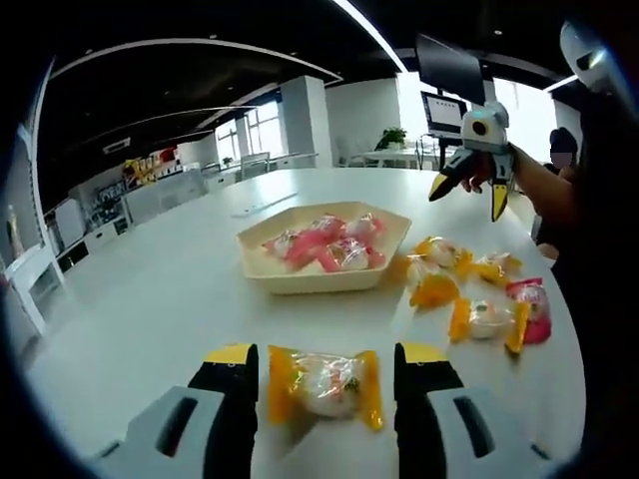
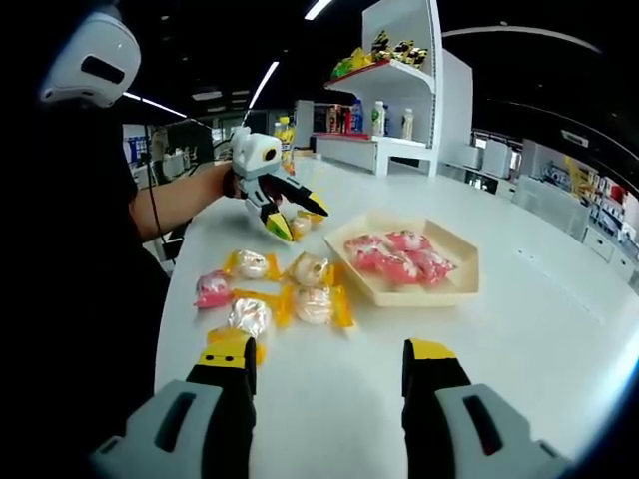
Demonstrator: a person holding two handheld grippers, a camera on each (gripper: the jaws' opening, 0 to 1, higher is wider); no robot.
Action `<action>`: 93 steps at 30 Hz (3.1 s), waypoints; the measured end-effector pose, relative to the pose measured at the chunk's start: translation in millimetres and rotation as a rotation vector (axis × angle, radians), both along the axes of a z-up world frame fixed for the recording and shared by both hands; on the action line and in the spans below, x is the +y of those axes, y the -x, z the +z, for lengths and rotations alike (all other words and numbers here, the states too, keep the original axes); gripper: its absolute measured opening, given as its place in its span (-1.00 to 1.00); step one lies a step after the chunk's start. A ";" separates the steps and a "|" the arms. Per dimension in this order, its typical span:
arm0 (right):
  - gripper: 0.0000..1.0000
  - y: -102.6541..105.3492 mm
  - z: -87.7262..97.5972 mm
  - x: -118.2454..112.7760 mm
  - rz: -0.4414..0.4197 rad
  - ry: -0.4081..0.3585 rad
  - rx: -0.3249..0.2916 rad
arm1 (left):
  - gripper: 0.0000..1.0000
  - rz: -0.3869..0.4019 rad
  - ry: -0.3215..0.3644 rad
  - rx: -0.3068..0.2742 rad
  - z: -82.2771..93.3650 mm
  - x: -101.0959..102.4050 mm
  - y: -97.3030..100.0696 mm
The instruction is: Pick up the marshmallows scattered on the table and place them into the bowl on the table
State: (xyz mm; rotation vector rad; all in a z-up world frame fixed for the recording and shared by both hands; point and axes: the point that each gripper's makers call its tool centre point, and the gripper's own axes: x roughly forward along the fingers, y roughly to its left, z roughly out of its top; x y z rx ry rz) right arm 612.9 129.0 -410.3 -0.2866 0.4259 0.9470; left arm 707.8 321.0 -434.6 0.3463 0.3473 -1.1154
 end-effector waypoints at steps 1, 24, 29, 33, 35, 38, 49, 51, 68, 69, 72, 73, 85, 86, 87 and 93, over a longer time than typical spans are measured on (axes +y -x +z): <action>0.15 0.2 -0.2 0.1 0.001 0.001 0.000 | 0.07 -0.001 -0.004 0.002 -0.9 0.1 0.2; 0.15 -0.7 -1.3 -1.2 -0.001 0.000 0.002 | -0.18 -0.002 -0.037 0.010 -10.6 2.3 0.1; 0.15 -0.3 -0.9 -2.2 -0.005 0.000 0.001 | -0.23 0.013 -0.033 0.015 -10.6 3.7 -2.0; 0.15 -0.3 -1.3 -2.7 -0.007 0.000 0.002 | -0.25 0.014 -0.032 0.016 -10.5 3.5 -2.0; 0.15 0.1 -1.8 -2.2 -0.005 0.001 0.003 | -0.35 -0.005 -0.027 0.011 -10.2 1.2 0.6; 0.15 -0.3 -2.2 -2.3 -0.007 0.001 0.004 | -0.38 0.004 -0.027 -0.001 -9.5 1.5 -1.1; 0.15 -1.3 -2.8 -3.1 -0.010 0.003 0.007 | -0.39 -0.015 -0.022 -0.002 -9.0 -0.1 -0.4; 0.15 -1.4 -2.7 -3.1 -0.009 0.003 0.006 | -0.39 -0.017 -0.023 -0.004 -9.0 -0.3 -0.1; 0.15 -1.0 -3.1 -3.2 -0.008 0.005 0.011 | -0.39 -0.007 -0.001 -0.022 -5.2 1.5 0.6; 0.15 -0.9 -3.5 -3.2 -0.009 0.005 0.011 | -0.39 -0.017 0.003 -0.029 -3.5 0.6 2.5; 0.15 -0.8 -5.0 -3.7 -0.011 0.006 0.015 | -0.39 -0.024 0.040 -0.045 6.4 -1.3 4.8; 0.15 -0.8 -5.2 -3.9 -0.012 0.006 0.016 | -0.39 -0.021 0.058 -0.057 10.9 -1.4 3.7; 0.15 -0.5 -6.9 -3.5 -0.013 0.004 0.020 | -0.39 0.028 0.308 -0.132 65.2 2.8 -6.7; 0.15 -0.3 -7.1 -3.8 -0.014 0.004 0.020 | -0.39 0.032 0.306 -0.135 65.2 2.7 -7.4; 0.15 -0.2 -7.1 -3.9 -0.014 0.004 0.020 | -0.39 0.034 0.304 -0.139 65.2 3.0 -7.9; 0.15 0.0 -7.8 -4.8 -0.017 0.003 0.022 | -0.39 0.035 0.309 -0.148 66.3 2.0 -8.5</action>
